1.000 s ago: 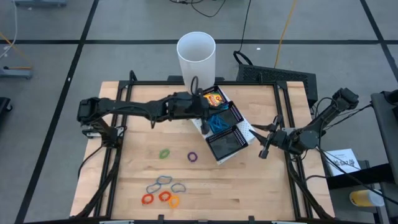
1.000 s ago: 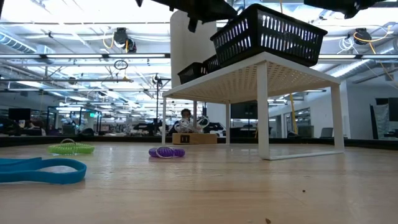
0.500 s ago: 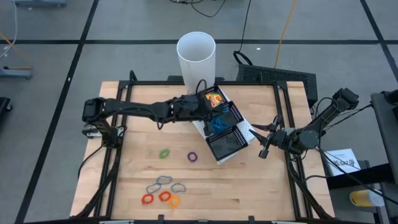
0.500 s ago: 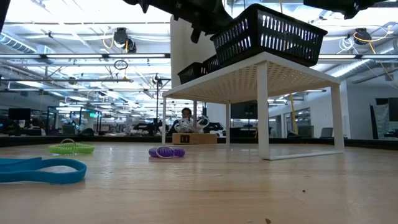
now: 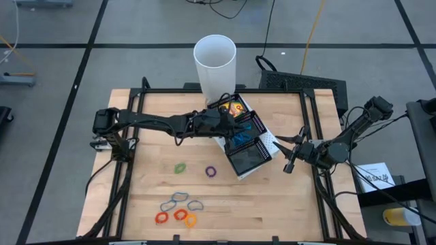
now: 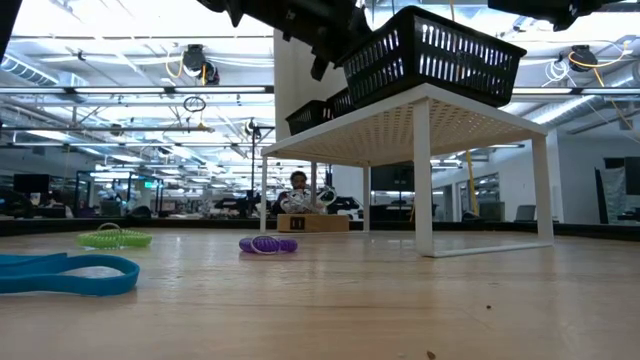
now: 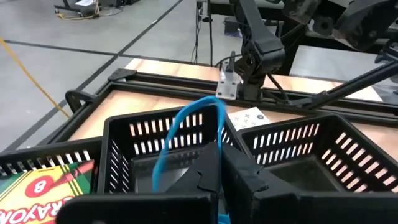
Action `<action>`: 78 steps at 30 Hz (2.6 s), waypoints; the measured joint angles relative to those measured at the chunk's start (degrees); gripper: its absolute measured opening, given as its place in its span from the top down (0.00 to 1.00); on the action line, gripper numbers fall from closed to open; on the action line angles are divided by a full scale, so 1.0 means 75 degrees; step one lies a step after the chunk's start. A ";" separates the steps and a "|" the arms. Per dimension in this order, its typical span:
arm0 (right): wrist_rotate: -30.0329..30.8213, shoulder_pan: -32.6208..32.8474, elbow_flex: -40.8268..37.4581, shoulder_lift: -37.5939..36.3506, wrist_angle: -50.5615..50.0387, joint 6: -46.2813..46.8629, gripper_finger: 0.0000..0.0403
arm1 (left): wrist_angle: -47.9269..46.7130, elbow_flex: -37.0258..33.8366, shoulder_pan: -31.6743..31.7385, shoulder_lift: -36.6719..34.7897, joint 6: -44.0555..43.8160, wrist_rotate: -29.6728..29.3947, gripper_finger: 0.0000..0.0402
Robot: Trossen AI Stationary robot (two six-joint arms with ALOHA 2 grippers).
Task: Pick & Place Office Desk Supplies
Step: Put the blue rubber band into the middle black bin on the shelf
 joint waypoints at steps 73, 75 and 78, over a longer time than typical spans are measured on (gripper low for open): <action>-0.0408 -0.0315 0.0000 0.0000 -0.0546 0.0433 0.79 | -0.4257 -0.5332 -0.5884 -0.3730 -0.8880 0.0210 0.44; -0.0408 -0.0315 0.0000 0.0000 -0.0567 0.0436 0.80 | -0.4204 -0.5451 -0.6035 -0.3733 -0.9306 0.0077 0.44; -0.0408 -0.0315 0.0001 0.0000 -0.0615 0.0436 0.80 | -0.3945 -0.5600 -0.6107 -0.3645 -0.9627 -0.0149 0.44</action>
